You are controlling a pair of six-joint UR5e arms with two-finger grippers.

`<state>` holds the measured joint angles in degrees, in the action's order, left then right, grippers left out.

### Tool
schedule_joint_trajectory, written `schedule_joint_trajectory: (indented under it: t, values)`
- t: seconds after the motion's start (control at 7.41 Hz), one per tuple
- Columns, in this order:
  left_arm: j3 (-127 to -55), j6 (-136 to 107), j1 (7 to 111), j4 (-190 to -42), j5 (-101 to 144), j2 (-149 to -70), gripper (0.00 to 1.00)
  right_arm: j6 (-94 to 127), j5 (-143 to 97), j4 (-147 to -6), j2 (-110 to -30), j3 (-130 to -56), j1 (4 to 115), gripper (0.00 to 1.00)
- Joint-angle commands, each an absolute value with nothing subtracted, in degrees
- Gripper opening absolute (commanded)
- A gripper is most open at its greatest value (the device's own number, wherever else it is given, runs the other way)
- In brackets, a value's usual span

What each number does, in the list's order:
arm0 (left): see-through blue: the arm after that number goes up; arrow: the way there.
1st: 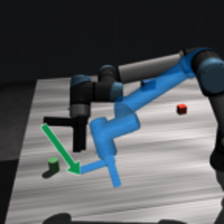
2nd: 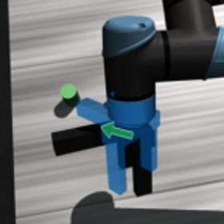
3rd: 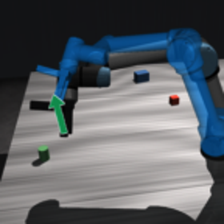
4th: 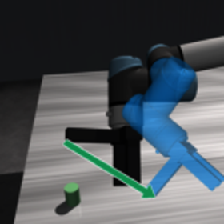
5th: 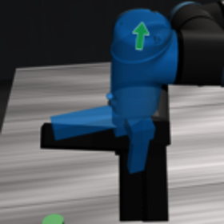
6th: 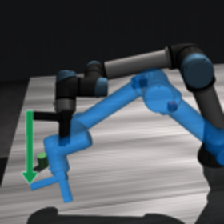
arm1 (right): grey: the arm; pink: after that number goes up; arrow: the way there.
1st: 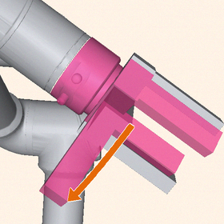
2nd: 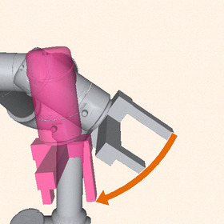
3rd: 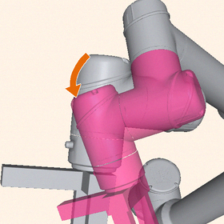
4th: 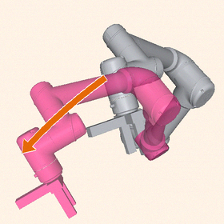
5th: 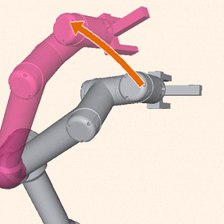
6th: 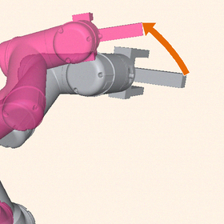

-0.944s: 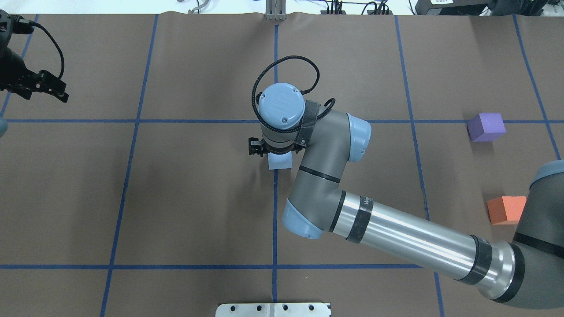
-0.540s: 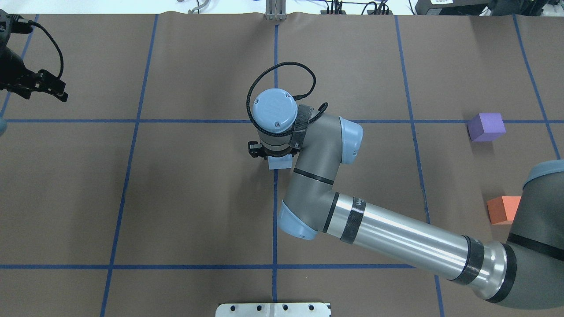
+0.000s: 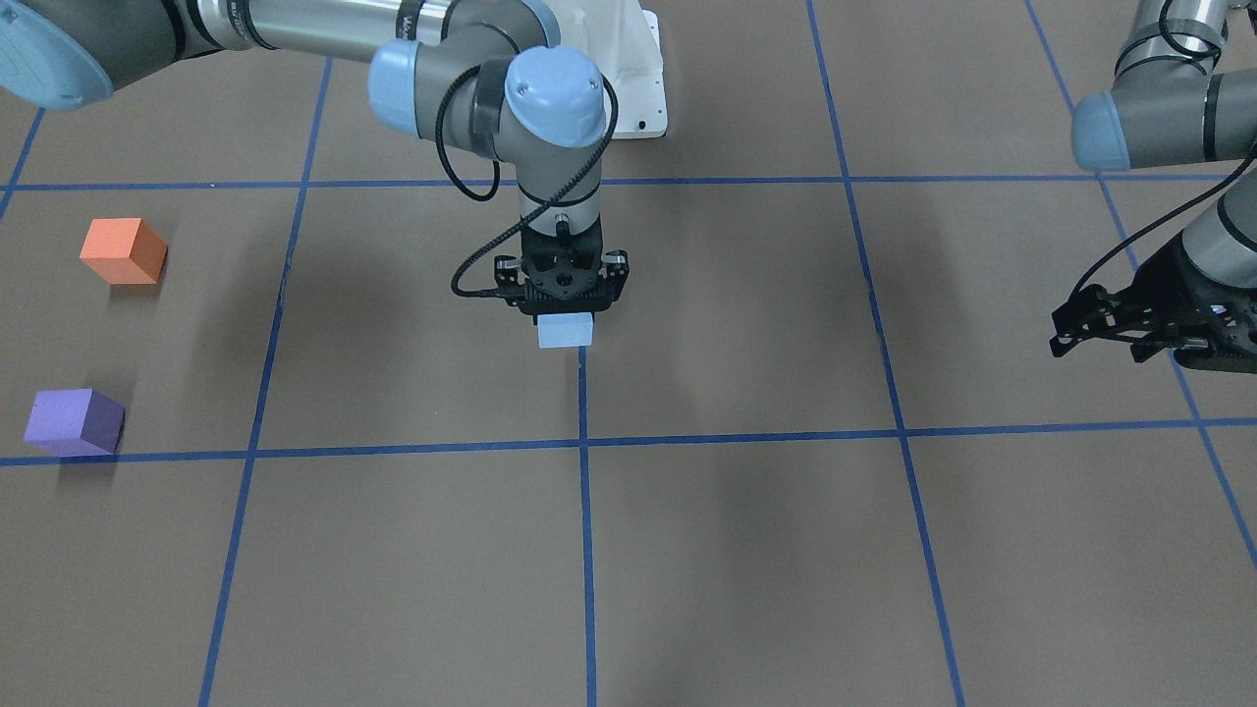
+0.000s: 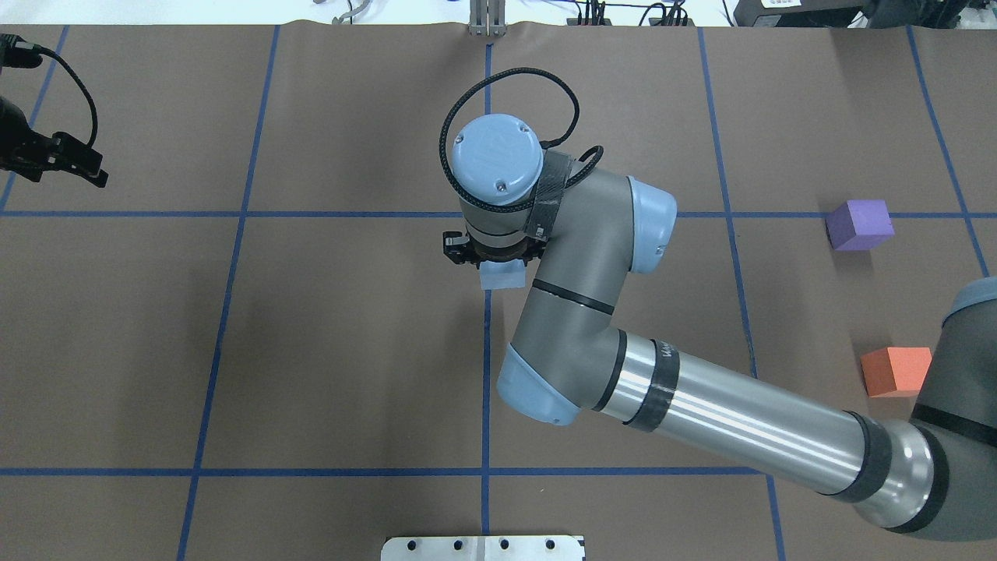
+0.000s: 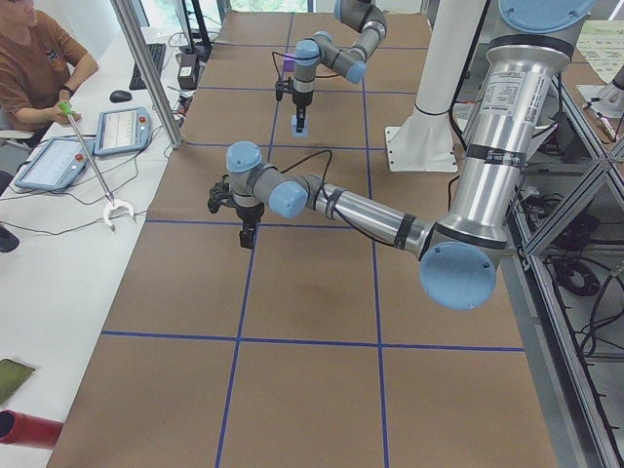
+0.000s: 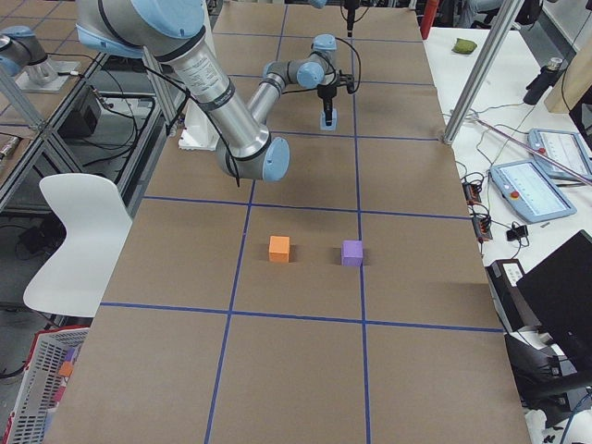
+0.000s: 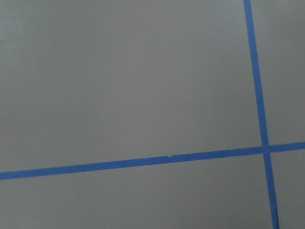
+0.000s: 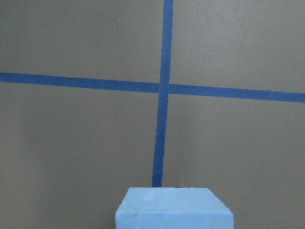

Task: Place blue block between orange and purple blocks
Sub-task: 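Lower the right gripper onto the light blue cube and close it, then carry the blue cube with the right gripper between purple and orange cubes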

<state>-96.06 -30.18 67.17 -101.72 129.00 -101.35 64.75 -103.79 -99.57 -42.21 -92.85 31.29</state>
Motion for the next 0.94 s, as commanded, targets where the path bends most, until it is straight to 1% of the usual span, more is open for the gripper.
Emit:
schedule_joint_trajectory:
  t: [0.0,0.13,0.4,0.54,0.67,0.81]
  values:
    - [-96.0,-28.7,69.3,-102.4,128.8,-100.0,1.00,56.9,-107.6,-105.6,-56.5,-111.7,37.9,0.00]
    - [-95.5,-26.0,70.8,-102.2,129.0,-99.9,1.00,49.6,-109.7,-105.0,-63.0,-114.8,42.2,0.00]
    - [-95.5,-7.5,76.7,-101.4,129.5,-95.4,1.00,40.5,-113.4,-101.8,-70.6,-114.5,48.8,0.00]
    - [-95.5,-6.3,78.1,-101.5,130.6,-93.6,1.00,38.2,-117.2,-95.1,-77.4,-114.5,52.3,0.00]
    - [-95.6,-6.2,78.3,-101.6,130.6,-93.3,1.00,37.7,-120.6,-82.3,-85.7,-112.9,55.3,0.00]
    - [-95.5,-5.9,79.0,-102.5,130.3,-90.1,1.00,37.3,-124.1,-73.3,-90.1,-109.0,58.2,0.00]
